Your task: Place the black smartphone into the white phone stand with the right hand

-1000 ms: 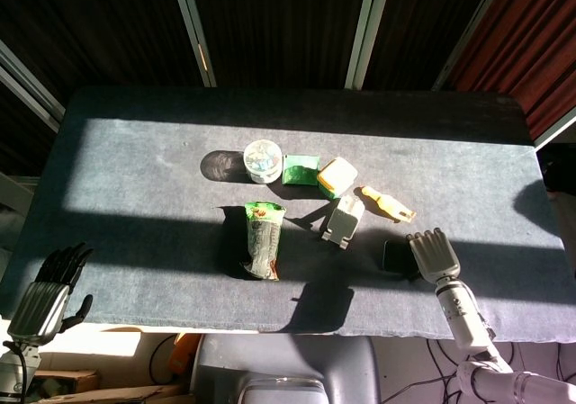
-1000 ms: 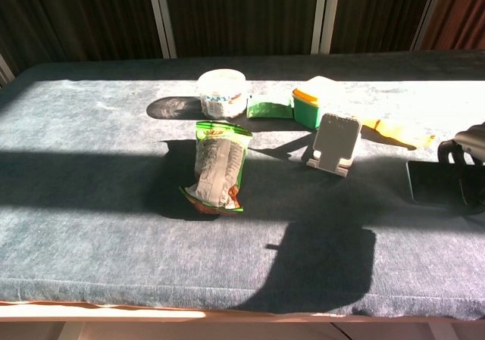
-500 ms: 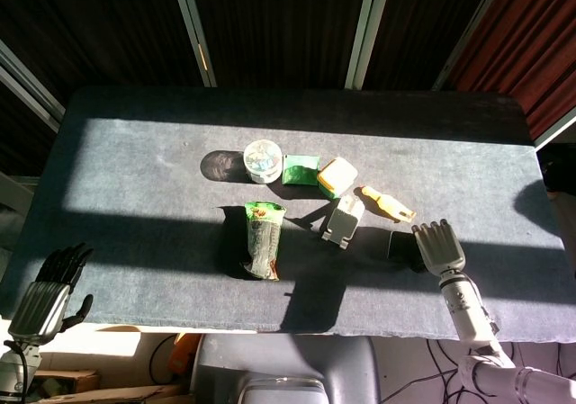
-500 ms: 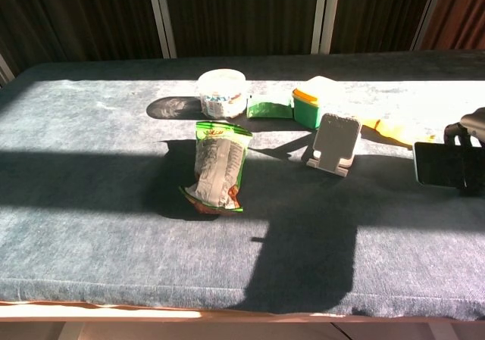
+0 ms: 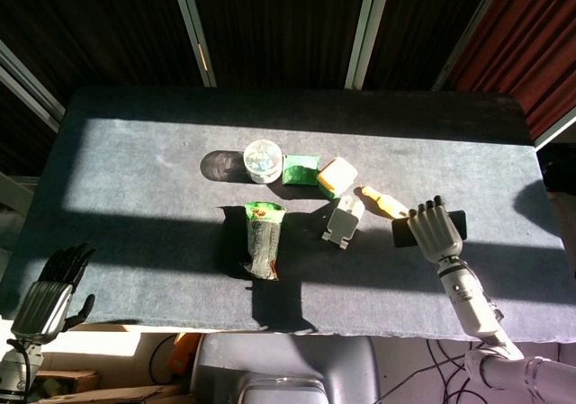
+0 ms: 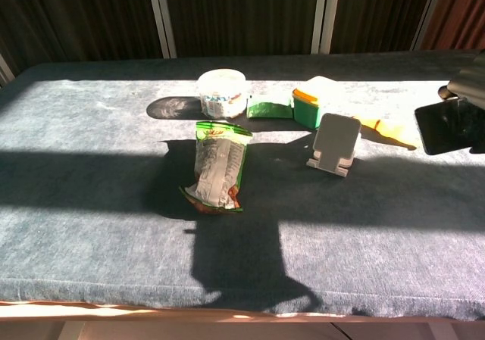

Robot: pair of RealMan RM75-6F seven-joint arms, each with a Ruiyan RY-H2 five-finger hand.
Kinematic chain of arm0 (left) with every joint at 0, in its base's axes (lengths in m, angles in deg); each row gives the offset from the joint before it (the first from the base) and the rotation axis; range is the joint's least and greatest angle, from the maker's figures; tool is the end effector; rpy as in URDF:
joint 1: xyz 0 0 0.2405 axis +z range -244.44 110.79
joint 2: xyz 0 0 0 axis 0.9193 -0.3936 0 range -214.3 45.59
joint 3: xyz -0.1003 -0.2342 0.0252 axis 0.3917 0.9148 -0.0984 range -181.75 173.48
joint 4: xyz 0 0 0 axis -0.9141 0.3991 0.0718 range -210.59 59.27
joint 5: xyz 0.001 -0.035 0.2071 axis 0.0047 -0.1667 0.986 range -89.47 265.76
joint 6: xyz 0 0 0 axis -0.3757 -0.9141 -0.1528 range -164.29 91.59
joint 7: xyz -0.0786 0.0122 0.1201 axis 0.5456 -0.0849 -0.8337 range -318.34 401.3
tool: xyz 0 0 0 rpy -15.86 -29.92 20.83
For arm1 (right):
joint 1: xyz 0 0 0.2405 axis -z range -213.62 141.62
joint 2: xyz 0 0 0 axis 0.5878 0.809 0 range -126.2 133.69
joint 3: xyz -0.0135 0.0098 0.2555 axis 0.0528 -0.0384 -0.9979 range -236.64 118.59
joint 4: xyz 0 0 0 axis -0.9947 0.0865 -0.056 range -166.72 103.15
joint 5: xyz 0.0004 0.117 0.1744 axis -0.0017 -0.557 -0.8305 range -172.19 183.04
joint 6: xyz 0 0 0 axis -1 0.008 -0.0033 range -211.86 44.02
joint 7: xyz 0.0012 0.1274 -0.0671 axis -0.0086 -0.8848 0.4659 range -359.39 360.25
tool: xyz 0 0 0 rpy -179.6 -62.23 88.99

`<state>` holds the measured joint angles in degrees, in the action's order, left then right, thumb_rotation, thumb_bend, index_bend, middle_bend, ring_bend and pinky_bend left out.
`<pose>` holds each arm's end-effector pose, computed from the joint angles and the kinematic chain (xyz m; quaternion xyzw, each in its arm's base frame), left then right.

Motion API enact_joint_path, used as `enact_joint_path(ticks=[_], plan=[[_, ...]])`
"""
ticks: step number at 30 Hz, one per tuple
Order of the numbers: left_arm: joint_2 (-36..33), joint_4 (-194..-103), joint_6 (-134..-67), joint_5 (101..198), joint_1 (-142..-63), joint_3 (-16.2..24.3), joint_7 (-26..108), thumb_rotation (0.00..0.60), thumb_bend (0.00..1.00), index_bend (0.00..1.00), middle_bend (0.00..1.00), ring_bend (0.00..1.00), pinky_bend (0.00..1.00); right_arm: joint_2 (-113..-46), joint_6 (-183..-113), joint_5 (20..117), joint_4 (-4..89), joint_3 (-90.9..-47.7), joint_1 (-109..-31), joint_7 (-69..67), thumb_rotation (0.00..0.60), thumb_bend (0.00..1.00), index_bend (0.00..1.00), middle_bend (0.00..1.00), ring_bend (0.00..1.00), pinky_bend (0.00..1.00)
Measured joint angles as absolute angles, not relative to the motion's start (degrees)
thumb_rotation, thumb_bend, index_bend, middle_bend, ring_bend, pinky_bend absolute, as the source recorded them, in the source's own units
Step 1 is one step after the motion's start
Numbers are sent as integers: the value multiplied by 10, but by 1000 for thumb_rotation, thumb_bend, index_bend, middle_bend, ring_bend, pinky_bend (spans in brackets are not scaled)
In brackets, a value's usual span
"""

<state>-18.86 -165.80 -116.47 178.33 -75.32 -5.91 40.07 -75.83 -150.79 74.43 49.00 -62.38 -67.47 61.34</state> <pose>-0.3077 0.1821 0.1288 -0.6668 -0.3848 -0.3549 0.5304 -0.2559 -0.3188 0.0593 0.7763 -0.0439 0.0920 0.6220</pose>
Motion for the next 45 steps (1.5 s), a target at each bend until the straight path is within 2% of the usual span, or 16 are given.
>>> enact_joint_path(ticks=[6,11,22,30,38,45], plan=[[-189,-1658,-1164,1785,-754,-60,401,600,432,0,0,0,66,-740,-1523,780,511,-621,-709,768,600,327,909,643,511,464],[-190,-1657,-1165,1785,-754,-59,404,600,432,0,0,0,66,-730,-1504,835,507,-616,-759,849,600,328,909,643,510,455],[-192,-1655,-1164,1783,-754,-59,412,600,433,0,0,0,66,-735,-1387,948,441,-593,-857,810,600,328,909,643,510,440],[-193,-1655,-1168,1787,-754,-60,415,600,433,0,0,0,66,-736,-1364,992,422,-583,-879,751,600,328,909,643,510,436],[-192,-1654,-1165,1787,-755,-61,413,600,433,0,0,0,66,-731,-1334,987,438,-586,-882,761,600,323,909,643,511,433],[-193,-1655,-1166,1792,-755,-63,415,600,434,0,0,0,66,-717,-1311,931,486,-600,-875,835,600,318,909,643,510,428]])
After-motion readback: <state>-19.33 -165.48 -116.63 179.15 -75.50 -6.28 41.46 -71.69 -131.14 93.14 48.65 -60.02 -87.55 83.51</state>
